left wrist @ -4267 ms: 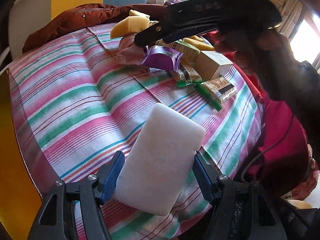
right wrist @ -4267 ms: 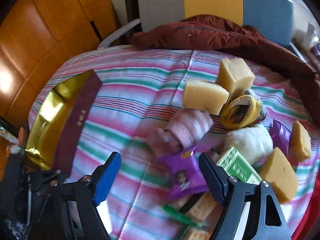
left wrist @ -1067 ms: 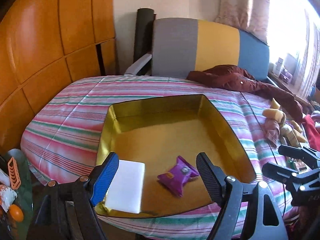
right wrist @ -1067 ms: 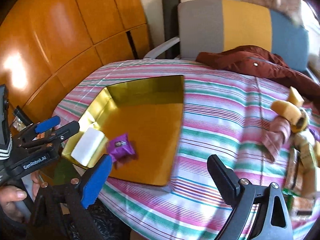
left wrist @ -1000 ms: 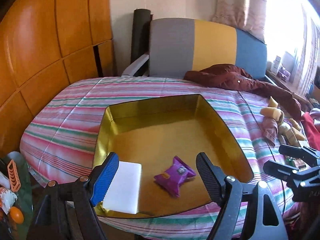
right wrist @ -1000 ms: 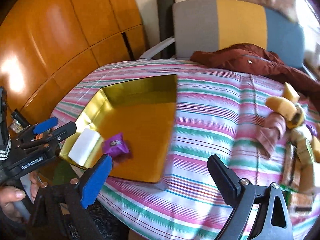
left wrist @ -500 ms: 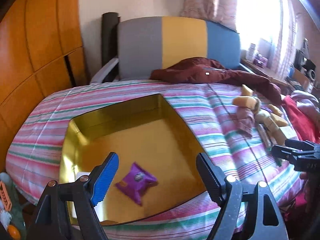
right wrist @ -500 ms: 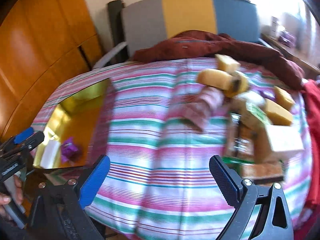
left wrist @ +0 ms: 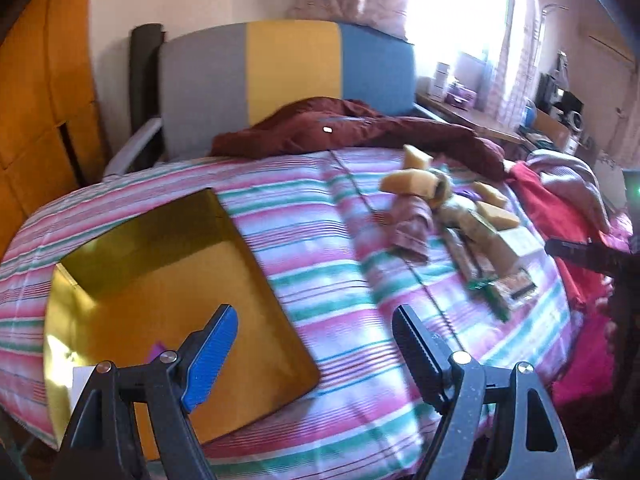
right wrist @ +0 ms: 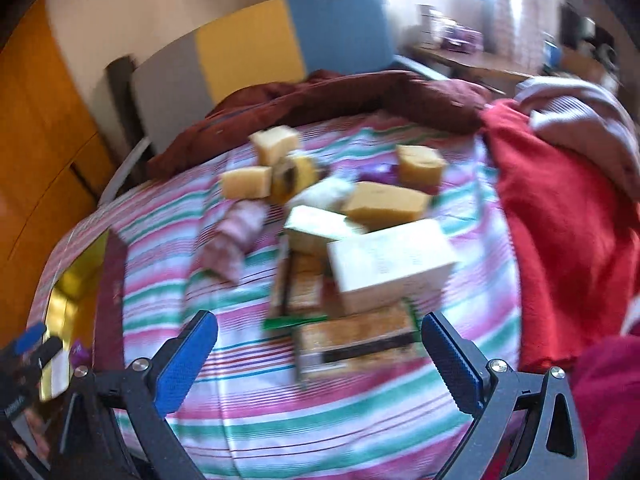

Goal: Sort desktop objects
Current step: 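Withdraw both tools from the tray back toward the pile of items, then grasp the white printed box with the right tool while the left tool grasps a cracker packet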

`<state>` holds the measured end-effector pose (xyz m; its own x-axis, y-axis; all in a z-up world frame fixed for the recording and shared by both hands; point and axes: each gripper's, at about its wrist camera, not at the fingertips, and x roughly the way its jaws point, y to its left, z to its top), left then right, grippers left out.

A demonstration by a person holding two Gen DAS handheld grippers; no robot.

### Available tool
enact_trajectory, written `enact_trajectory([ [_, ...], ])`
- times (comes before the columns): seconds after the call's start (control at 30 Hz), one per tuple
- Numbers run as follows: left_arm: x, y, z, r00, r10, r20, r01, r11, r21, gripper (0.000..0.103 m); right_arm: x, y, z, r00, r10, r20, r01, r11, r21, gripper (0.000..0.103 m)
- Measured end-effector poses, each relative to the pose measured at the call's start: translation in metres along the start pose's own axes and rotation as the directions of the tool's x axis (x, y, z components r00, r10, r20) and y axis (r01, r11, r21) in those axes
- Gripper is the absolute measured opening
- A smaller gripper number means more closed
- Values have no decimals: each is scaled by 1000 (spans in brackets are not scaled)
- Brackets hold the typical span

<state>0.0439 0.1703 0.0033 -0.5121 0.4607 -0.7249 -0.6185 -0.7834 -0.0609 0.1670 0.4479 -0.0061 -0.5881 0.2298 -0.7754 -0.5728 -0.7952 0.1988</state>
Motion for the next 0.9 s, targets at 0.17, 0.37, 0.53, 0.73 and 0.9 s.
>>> enact_trajectory([
  [0.17, 13, -18, 1, 996, -77, -41, 79, 997, 28, 81, -8, -32, 5, 999, -50, 19, 48, 995, 86, 102],
  [0.37, 33, -34, -3, 986, -119, -114, 123, 992, 30, 80, -5, -53, 10, 998, -68, 10, 66, 987, 145, 103],
  [0.53, 37, -54, -7, 980, -145, -138, 161, 981, 111, 80, 6, -61, 14, 998, -52, -19, 55, 985, 161, 103],
  [0.73, 39, -75, -12, 968, -197, -155, 224, 956, 187, 80, 18, -70, 25, 999, 6, -39, 2, 979, 205, 103],
  [0.9, 41, -82, -18, 954, -243, -177, 276, 940, 200, 81, 29, -59, 49, 999, 22, -31, -24, 998, -55, 103],
])
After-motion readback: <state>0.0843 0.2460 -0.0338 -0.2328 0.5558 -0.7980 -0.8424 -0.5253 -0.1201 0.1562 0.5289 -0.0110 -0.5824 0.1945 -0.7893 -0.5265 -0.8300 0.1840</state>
